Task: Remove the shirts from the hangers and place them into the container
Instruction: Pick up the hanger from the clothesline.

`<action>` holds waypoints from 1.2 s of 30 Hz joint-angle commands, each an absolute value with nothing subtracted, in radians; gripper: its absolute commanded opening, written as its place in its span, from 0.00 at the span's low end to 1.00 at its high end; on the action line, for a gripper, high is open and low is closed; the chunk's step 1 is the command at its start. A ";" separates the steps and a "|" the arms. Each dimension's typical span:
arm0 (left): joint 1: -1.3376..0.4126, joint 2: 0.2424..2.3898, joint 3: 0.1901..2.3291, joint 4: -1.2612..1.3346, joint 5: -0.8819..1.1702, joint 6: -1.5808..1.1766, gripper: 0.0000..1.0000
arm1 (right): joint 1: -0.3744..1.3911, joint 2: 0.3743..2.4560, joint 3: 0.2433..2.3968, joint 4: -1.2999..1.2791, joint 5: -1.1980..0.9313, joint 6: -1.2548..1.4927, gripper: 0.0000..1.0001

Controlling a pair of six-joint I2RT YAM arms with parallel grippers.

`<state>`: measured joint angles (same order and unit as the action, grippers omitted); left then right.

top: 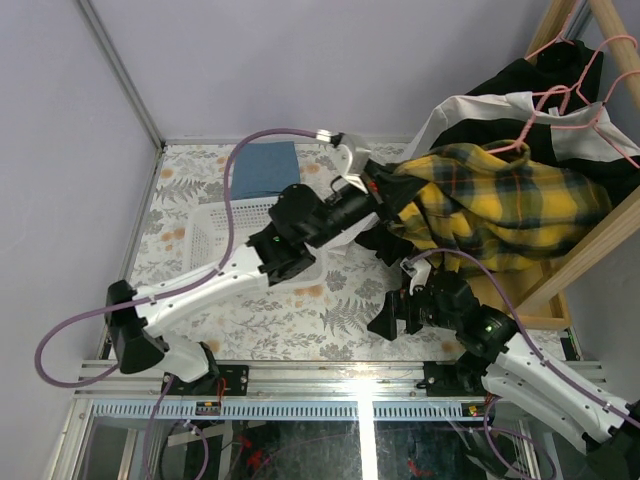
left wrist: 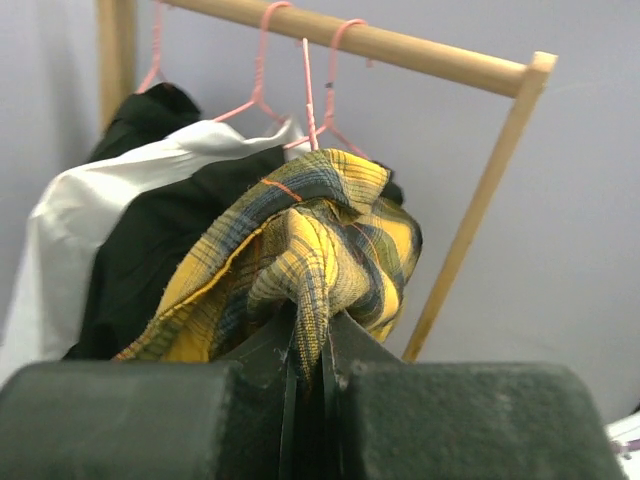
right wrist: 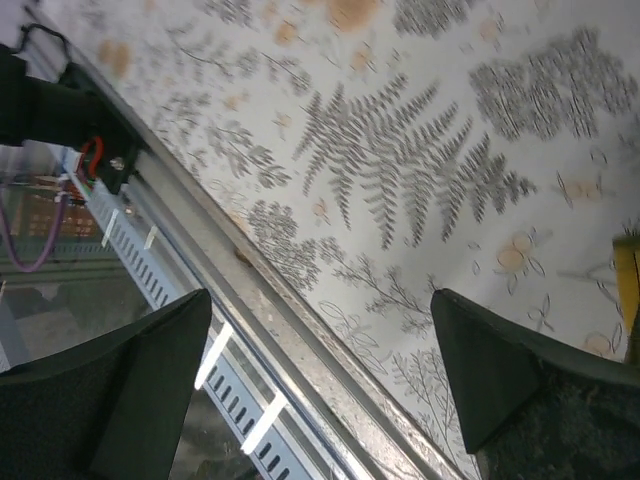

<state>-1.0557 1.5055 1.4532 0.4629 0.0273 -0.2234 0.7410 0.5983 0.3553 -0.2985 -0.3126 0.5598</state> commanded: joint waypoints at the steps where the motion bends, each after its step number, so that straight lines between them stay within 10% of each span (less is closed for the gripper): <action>1: -1.011 1.386 1.345 0.599 -0.042 -0.233 0.00 | 0.746 0.519 0.440 -0.227 -0.398 0.459 0.99; 19: -1.009 0.974 0.924 0.579 -0.184 -0.238 0.00 | 0.746 0.482 0.848 -0.328 -0.486 0.453 1.00; 26: -1.009 0.826 0.798 0.413 -0.118 -0.277 0.00 | 0.747 0.566 1.063 -0.420 -0.006 0.606 0.91; 36: -1.011 0.762 0.720 0.317 -0.058 -0.306 0.00 | 0.747 0.835 1.184 -0.557 0.069 0.765 0.90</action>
